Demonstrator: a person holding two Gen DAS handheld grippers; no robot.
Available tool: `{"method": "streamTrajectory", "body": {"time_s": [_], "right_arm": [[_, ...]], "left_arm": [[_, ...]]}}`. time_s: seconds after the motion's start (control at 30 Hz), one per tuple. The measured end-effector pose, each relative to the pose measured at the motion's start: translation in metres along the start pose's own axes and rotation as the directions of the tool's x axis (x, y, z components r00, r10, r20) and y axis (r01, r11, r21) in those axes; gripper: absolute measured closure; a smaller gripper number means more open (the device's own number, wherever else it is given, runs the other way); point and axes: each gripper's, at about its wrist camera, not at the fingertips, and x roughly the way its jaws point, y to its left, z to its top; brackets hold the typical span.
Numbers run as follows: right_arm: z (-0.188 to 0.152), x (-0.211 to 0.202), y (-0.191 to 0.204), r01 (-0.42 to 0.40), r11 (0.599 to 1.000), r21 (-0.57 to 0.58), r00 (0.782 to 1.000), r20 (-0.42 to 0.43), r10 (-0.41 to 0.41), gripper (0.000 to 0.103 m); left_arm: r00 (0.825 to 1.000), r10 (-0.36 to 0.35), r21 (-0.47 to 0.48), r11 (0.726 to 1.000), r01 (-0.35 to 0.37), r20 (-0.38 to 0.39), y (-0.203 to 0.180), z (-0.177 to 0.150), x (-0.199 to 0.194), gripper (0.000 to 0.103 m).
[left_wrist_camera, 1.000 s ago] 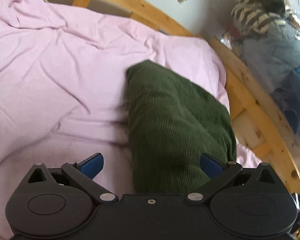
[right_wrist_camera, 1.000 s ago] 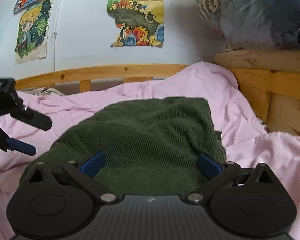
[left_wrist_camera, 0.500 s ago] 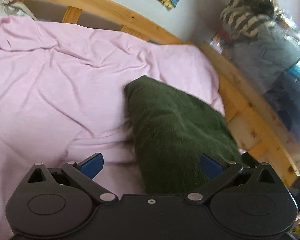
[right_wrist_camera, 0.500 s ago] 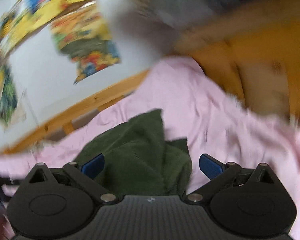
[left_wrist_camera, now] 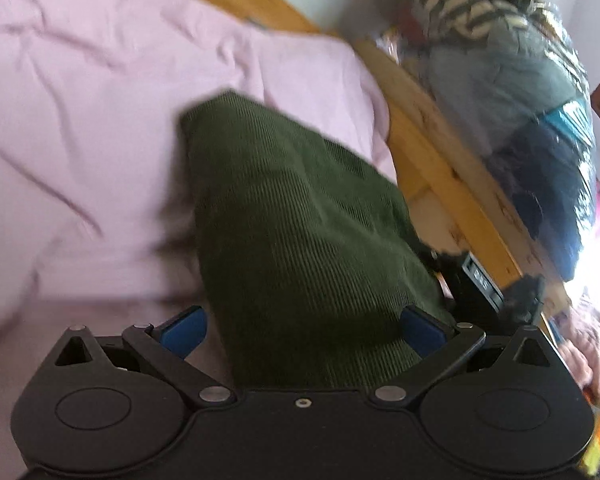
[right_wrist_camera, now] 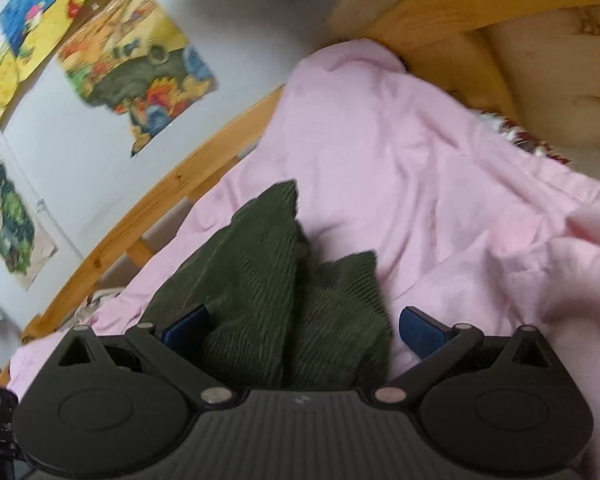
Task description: Fold large clothes
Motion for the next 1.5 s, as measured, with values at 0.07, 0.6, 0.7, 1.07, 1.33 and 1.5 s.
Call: {"method": "streamTrajectory", "body": {"time_s": [0.07,0.6,0.7,1.07,1.33,1.5], "right_arm": [[-0.006,-0.001,0.003,0.015,1.0,-0.023,1.0,0.023,-0.015,0.0],[-0.024,-0.008,0.006,0.037,0.996,-0.077,0.994,0.104,-0.029,0.001],[-0.025,-0.009,0.006,0.039,0.996,-0.077,0.994,0.109,-0.03,0.001],[-0.026,-0.01,0.007,0.044,0.996,-0.076,0.993,0.113,-0.035,0.001],[-0.013,-0.011,0.013,0.043,0.998,-0.052,0.999,0.032,-0.041,0.001],[-0.001,-0.014,0.018,0.02,1.0,0.017,0.999,-0.048,-0.019,0.028]], "left_arm": [[0.999,-0.02,-0.001,1.0,0.02,-0.033,0.0,-0.004,0.007,0.0],[1.0,-0.021,-0.016,1.0,0.02,-0.02,0.003,-0.012,0.008,0.0],[0.999,-0.02,-0.025,1.0,0.019,-0.03,0.004,-0.011,0.008,0.0],[0.999,-0.023,-0.046,0.999,0.021,-0.047,0.006,-0.01,0.009,0.0],[0.987,-0.092,-0.185,0.98,0.067,-0.133,0.023,-0.006,0.023,0.0],[0.964,-0.169,-0.298,0.949,0.104,-0.204,0.041,-0.001,0.03,0.001]]}}
